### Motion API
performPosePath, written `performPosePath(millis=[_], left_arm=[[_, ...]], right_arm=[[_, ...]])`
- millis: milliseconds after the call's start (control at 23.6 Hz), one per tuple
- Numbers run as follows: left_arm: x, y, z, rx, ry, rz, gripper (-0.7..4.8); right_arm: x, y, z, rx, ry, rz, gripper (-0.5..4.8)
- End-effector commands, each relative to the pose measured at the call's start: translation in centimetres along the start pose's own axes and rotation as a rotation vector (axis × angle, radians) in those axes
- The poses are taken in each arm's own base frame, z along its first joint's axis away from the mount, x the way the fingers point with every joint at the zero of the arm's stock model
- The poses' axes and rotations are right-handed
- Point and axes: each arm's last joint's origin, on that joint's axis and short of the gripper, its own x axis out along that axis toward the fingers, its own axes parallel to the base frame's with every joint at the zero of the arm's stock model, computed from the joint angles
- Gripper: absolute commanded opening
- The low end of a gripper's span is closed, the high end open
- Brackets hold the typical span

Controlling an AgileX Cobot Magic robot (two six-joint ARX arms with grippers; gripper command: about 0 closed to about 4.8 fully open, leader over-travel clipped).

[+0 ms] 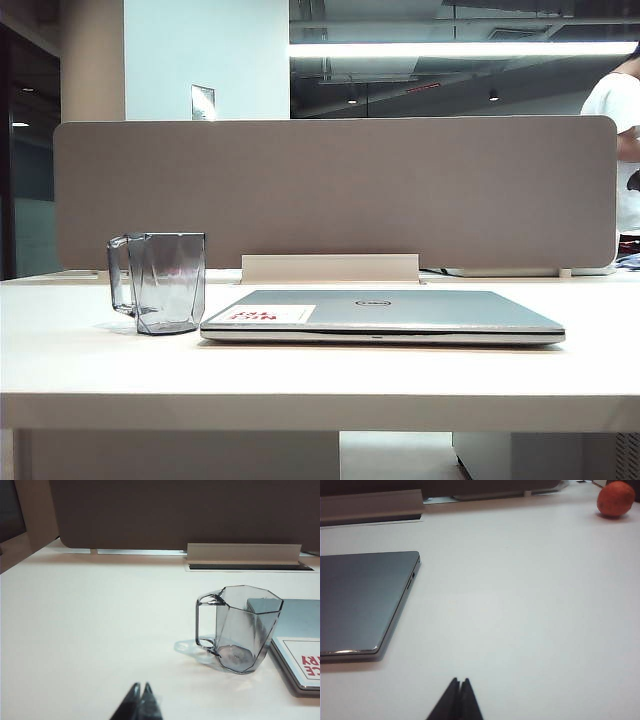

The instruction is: Pick up the water cup and place it on the left side of the laptop.

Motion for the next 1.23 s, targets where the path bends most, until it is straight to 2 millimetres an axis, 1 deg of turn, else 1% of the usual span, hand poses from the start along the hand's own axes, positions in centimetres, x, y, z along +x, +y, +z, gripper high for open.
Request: performPosePath(millis=[42,211,296,1227], left_arm=[[-0.01,-0.02,0.20,0.000,-0.013,-0.005,-0.05],[-0.01,-0.02,0.20,0.000,-0.013,-0.005,-0.06],[-0.01,-0.02,0.20,0.000,-0.013,-0.005,-0.06],[-0.01,-0.02,0.21,0.000,-0.013,-0.005,-0.06]], right_arm=[[0.02,0.04,0.03,-0.018,-0.009,0.014,-0.05],[0.02,0.16,0.10,-0.019,-0.016,0.052,-0.05],[0.09,0.21,-0.20,-0.014,-0.003,0.072,-0.05],[0.09,0.21,-0.16,-0.012,-0.005,0.073,-0.05]])
